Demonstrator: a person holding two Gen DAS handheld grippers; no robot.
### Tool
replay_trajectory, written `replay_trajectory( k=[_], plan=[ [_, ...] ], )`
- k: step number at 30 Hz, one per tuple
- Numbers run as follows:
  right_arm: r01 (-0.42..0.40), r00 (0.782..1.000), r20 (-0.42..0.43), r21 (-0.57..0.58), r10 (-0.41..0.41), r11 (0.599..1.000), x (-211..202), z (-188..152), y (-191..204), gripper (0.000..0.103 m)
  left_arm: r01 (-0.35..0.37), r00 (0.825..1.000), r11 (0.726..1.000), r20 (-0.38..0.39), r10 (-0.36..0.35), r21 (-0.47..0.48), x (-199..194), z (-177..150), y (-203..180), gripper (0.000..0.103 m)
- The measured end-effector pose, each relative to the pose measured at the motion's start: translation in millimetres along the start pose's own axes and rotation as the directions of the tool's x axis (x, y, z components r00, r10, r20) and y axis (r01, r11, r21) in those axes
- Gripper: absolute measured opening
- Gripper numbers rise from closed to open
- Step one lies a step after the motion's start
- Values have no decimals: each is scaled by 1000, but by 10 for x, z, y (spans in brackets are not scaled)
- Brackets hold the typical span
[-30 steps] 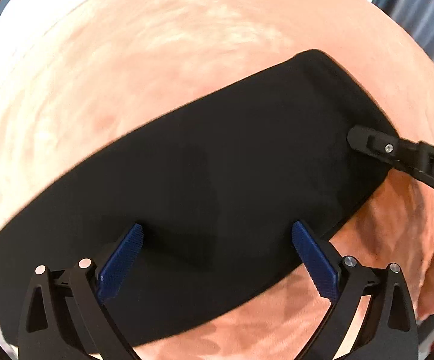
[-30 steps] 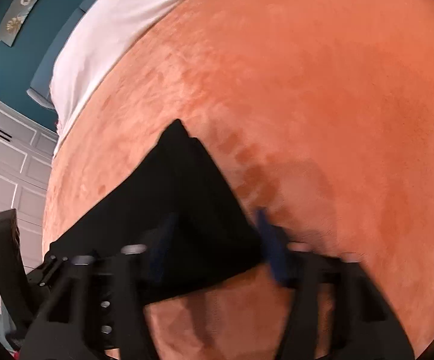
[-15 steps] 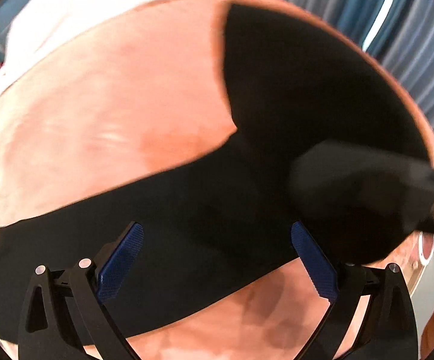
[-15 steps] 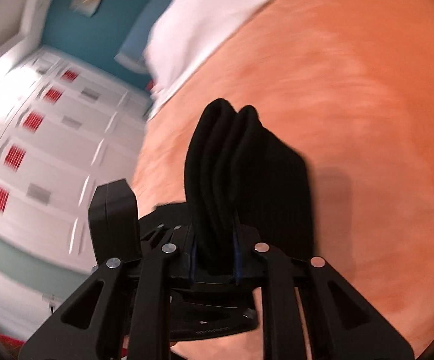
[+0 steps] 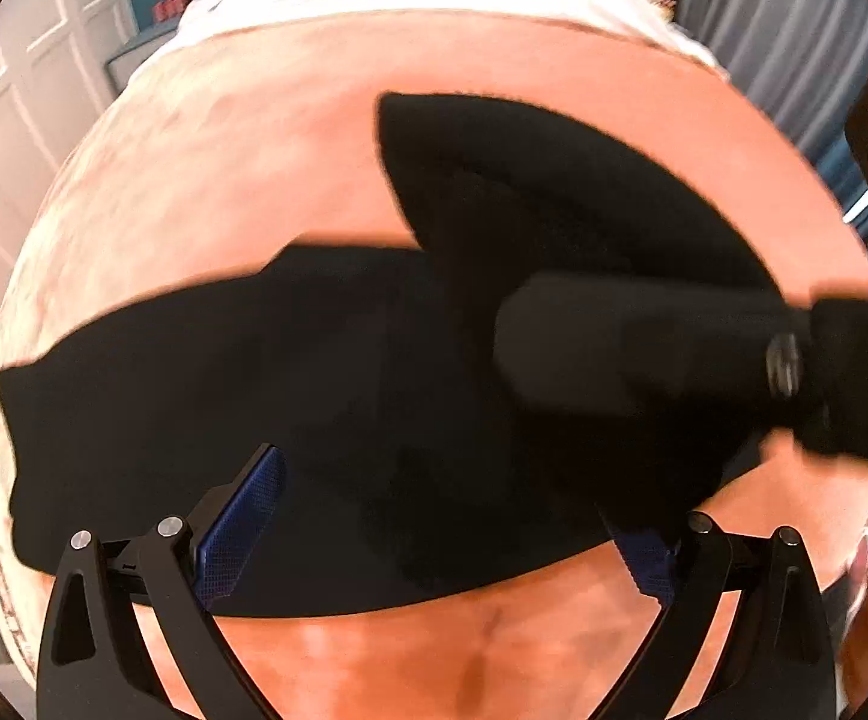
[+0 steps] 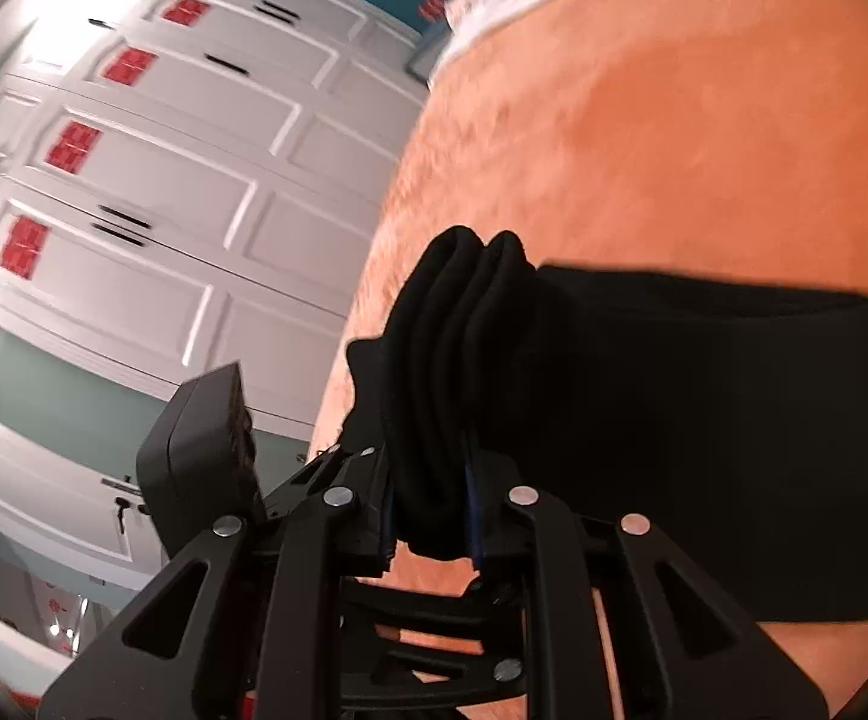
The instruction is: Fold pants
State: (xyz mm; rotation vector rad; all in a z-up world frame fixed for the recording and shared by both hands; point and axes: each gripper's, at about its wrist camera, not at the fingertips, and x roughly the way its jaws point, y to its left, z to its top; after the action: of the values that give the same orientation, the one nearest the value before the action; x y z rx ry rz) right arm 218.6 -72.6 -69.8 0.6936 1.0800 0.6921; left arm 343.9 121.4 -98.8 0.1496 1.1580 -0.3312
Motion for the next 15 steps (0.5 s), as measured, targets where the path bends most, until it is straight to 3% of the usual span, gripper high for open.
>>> replay_trajectory(
  k=[2,4,6,10,12,15],
  plan=[
    [31,999,-21,28,-30,999,388,-11,-13,16,-24,999,1000,-31,23,-19,287,-245,221,94],
    [56,998,-35,67,-54,996,692,-19,-68,16,-24,997,998,-69,20,-60,546,-294,594,80],
    [97,995,-46,95,-93,991,958,-63,-147,16,-27,995,995,-98,18,-92,544,-717,775,77],
    [206,975,-95,67,-199,976,1352,-146,-238,16,30,997,992,-70,-39,-126,592,-787,1212,63],
    [271,955,-127,17,-267,962,1521,-207,-313,16,41,997,993,-62,-47,-108,625,-720,1184,62],
    [268,960,-102,48,-262,962,1523,-192,-334,21,56,998,991,-29,-60,-125,538,-811,1103,64]
  ],
)
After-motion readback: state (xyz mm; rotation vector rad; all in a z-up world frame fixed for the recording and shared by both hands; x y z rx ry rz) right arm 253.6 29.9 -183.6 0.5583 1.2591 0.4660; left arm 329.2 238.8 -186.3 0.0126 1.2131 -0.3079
